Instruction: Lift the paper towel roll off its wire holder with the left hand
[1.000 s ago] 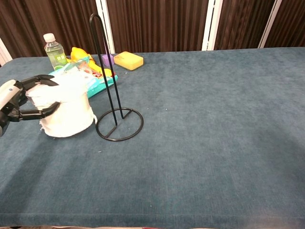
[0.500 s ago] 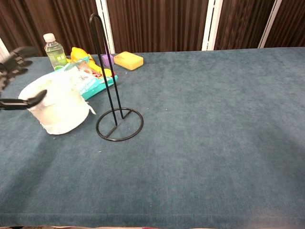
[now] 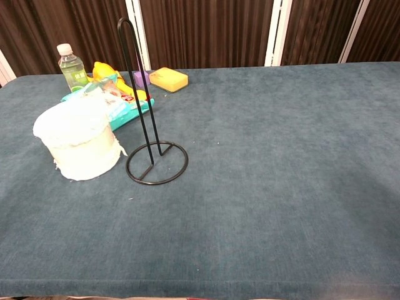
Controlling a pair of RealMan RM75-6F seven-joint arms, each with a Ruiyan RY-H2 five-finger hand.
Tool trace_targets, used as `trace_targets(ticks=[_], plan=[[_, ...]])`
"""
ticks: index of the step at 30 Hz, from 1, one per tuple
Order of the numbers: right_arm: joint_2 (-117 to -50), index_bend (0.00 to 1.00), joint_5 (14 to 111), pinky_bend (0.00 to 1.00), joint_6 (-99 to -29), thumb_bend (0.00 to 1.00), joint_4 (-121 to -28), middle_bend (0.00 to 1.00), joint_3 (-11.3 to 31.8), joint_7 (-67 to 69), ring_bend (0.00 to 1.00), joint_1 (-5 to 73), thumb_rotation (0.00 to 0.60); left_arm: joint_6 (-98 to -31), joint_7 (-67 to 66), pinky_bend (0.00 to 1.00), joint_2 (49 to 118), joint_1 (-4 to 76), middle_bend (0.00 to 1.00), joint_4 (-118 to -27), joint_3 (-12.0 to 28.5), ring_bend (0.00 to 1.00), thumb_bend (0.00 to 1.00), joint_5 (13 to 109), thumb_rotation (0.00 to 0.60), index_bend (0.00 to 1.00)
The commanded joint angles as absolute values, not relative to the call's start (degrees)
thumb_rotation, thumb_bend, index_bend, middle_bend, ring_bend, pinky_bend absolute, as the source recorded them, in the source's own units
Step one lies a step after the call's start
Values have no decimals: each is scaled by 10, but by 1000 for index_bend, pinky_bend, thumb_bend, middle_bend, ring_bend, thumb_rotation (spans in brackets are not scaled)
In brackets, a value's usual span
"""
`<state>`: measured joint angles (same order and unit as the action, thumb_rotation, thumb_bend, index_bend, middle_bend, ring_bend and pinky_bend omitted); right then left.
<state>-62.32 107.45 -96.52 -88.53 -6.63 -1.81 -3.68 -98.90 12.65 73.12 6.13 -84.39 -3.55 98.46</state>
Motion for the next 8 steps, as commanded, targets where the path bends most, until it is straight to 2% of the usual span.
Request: trace_targets(ticks=[1,4,8], plan=[[-627,0,1078,0,-963,28,-887,0,-67,-28,0,-37,600,-990,51,0,730,15,0,-799,-80,0,372,1003,600,0],[-630,0,1078,0,-958,28,-889,0,-67,-35,0,-36,600,-958,32,0,726,20,0,-803,-79,0,376,991,600,0],[-630,0,1078,0,-961,29,-887,0,-67,-37,0,-37,600,-957,12,0,727,20,0,-803,-72,0,377,991,600,0]])
